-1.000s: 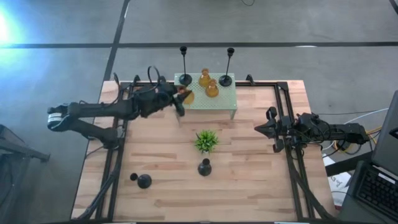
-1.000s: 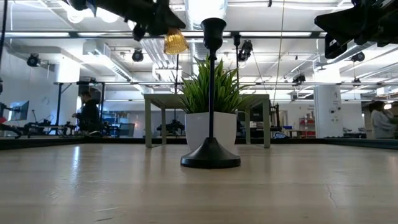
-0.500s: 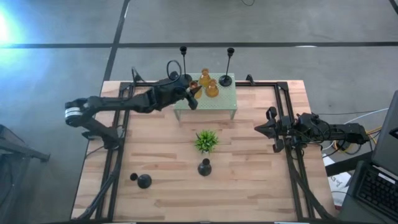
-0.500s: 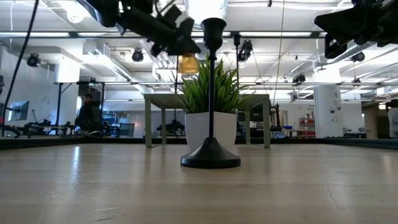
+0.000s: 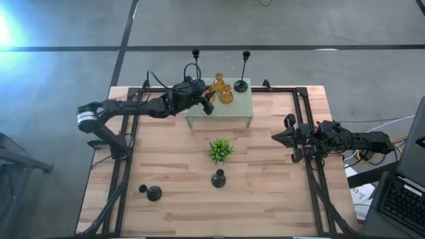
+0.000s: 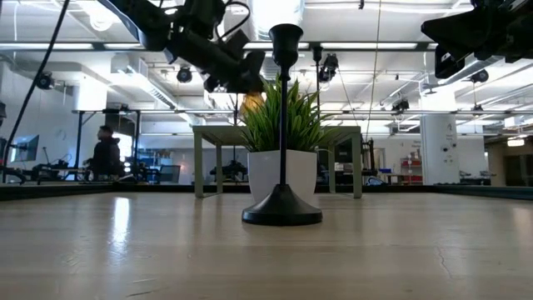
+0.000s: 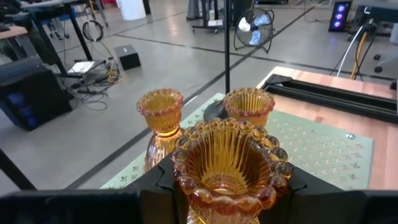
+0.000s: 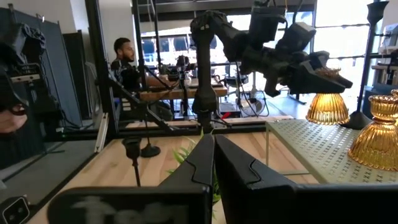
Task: Pick & Place candle stick holders
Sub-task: Put the orange candle holder on the shelf, then put the black candle holder on the shelf
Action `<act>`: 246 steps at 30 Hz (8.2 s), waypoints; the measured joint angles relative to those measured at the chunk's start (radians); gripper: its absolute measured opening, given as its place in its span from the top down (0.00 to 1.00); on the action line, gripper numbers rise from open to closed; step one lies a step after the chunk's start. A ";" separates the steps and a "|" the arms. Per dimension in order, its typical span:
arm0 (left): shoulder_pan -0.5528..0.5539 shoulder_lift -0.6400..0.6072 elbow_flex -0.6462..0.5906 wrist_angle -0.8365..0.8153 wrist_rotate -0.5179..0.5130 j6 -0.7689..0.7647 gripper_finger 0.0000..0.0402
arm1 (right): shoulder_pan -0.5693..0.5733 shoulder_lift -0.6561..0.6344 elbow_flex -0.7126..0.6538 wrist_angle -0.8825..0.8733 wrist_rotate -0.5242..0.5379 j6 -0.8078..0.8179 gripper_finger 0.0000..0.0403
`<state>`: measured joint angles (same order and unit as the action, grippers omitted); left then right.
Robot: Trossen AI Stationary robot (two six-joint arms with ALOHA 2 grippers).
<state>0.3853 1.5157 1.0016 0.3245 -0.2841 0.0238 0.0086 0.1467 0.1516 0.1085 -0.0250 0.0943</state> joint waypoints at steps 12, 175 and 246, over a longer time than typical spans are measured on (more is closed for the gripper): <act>0.035 0.048 0.000 0.032 0.054 -0.017 0.68 | 0.000 0.000 0.000 0.000 0.000 0.000 0.98; -0.113 -0.439 -0.009 -0.840 0.891 -0.094 0.23 | 0.000 0.001 0.000 0.000 0.000 0.000 0.98; -1.028 -0.993 -0.569 -0.657 -0.407 -0.607 0.31 | 0.000 0.000 0.000 0.000 0.000 0.000 0.98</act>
<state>-0.6429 0.5226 0.4323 -0.3324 -0.6915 -0.5836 0.0082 0.1471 0.1516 0.1081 -0.0250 0.0944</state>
